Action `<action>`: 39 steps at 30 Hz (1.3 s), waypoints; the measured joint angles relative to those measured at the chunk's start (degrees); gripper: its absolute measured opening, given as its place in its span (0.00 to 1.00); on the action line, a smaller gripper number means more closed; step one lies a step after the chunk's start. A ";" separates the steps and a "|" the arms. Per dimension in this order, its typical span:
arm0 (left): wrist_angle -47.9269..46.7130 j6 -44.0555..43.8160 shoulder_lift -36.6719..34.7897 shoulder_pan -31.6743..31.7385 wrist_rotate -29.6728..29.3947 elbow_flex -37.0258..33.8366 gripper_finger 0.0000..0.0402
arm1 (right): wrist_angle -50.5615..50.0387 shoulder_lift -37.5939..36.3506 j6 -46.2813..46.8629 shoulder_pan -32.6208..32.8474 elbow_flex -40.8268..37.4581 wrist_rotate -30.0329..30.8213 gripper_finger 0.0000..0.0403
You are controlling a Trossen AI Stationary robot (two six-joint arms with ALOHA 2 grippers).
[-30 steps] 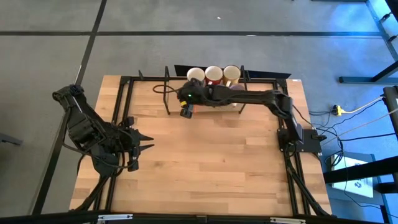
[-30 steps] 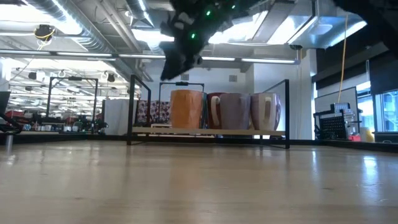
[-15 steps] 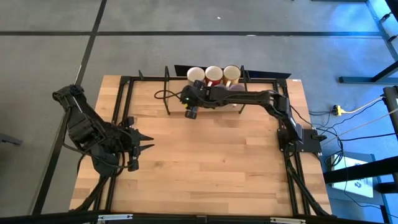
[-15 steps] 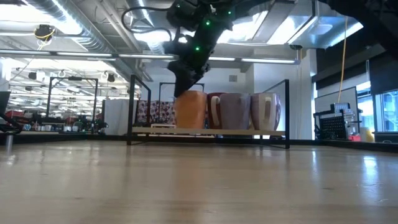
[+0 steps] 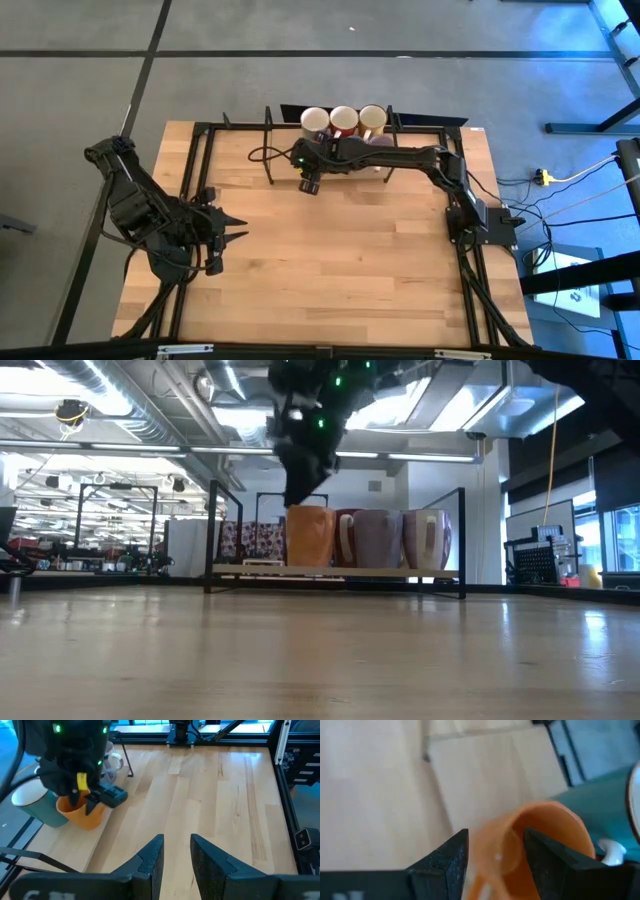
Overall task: Place coffee mugs
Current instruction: Return to Home Position
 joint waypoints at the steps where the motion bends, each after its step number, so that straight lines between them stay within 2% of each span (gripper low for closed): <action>1: -0.02 0.03 0.00 0.00 -0.29 0.00 0.22 | -1.05 -0.39 0.58 0.24 0.85 -1.91 0.44; 4: 0.00 1.61 0.00 0.00 -1.44 0.00 0.22 | -1.19 -2.72 2.53 2.02 1.45 -5.81 0.44; 9: -0.03 4.40 -0.02 0.29 -3.74 0.00 0.22 | -1.52 -9.51 4.33 6.99 -1.21 -3.97 0.44; 12: 2.22 6.70 -0.20 1.75 -2.28 -1.39 0.22 | 0.20 -13.95 4.49 10.23 -4.77 -4.84 0.44; 15: 9.91 12.58 -1.20 4.90 5.89 -5.99 0.22 | 4.20 -19.20 7.11 13.06 -11.24 -7.12 0.44; 19: 28.72 23.11 -2.94 11.21 22.83 -16.03 0.22 | 14.49 -28.02 12.61 16.46 -23.96 -7.99 0.44; 21: 36.96 25.62 -3.67 14.94 30.83 -20.08 0.22 | 20.53 -32.99 15.79 17.88 -31.18 -7.35 0.44; 24: 46.40 26.96 -4.67 20.06 38.38 -24.06 0.22 | 27.86 -40.03 20.60 19.90 -41.60 -5.54 0.44; 27: 51.67 28.99 -4.92 24.49 41.80 -26.34 0.22 | 33.88 -47.28 24.83 21.82 -51.22 -2.87 0.44; 32: 54.15 31.40 -5.05 31.96 42.16 -26.58 0.22 | 41.86 -59.07 29.21 24.23 -65.53 1.03 0.44; 39: 54.33 30.83 -5.05 38.64 42.98 -26.64 0.19 | 47.64 -73.02 29.58 24.56 -77.87 1.15 0.44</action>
